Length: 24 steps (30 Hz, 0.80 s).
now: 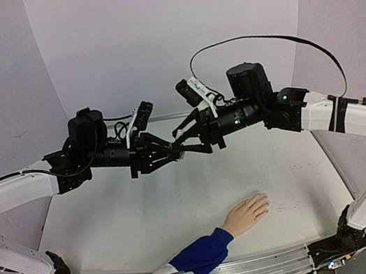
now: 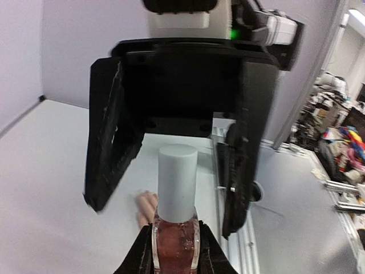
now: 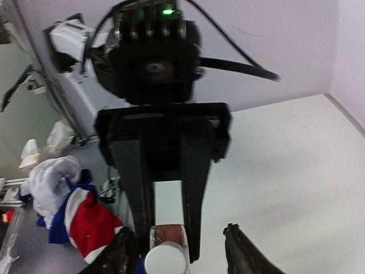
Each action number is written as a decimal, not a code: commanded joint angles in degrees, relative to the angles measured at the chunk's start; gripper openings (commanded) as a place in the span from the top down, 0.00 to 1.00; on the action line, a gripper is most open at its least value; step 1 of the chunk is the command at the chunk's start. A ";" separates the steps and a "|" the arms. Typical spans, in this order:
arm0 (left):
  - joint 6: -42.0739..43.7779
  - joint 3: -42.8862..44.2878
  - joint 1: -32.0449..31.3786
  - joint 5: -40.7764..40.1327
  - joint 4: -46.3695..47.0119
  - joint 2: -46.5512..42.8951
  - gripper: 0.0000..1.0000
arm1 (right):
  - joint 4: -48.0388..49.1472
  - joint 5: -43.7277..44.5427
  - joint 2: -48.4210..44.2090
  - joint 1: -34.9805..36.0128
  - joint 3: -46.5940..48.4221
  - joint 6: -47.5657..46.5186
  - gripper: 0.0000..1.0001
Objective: Paint the nails
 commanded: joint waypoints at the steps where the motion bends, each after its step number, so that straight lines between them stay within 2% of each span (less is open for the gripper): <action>1: 4.43 -0.31 -0.08 -20.50 4.24 -1.84 1.00 | -0.91 22.76 -3.67 0.39 -1.33 7.17 0.24; 5: 10.02 -0.81 -2.62 -32.25 4.13 -1.49 1.00 | -0.65 28.41 -4.68 0.40 -1.18 14.51 0.13; 7: 11.86 -0.40 -3.80 -38.25 4.13 -0.71 1.00 | -0.60 31.42 -4.71 0.39 -0.61 18.99 0.13; 10: 13.90 0.46 -5.03 -47.17 4.03 0.59 1.00 | 1.20 34.31 -4.11 0.44 -0.38 26.84 0.21; 13: 13.90 1.20 -5.18 -49.30 3.96 1.83 1.00 | 3.71 35.36 -1.94 0.66 0.27 30.73 0.24; 17: 12.23 2.19 -5.86 -49.69 4.03 3.07 1.00 | 3.24 34.96 1.87 0.60 4.34 32.44 0.36; 23: 12.56 3.50 -7.37 -51.37 3.98 5.22 1.00 | 3.31 33.11 6.06 0.60 6.98 33.74 0.39; 24: 12.60 3.54 -7.49 -51.37 4.02 5.29 1.00 | 3.31 33.22 6.62 0.58 7.16 34.00 0.43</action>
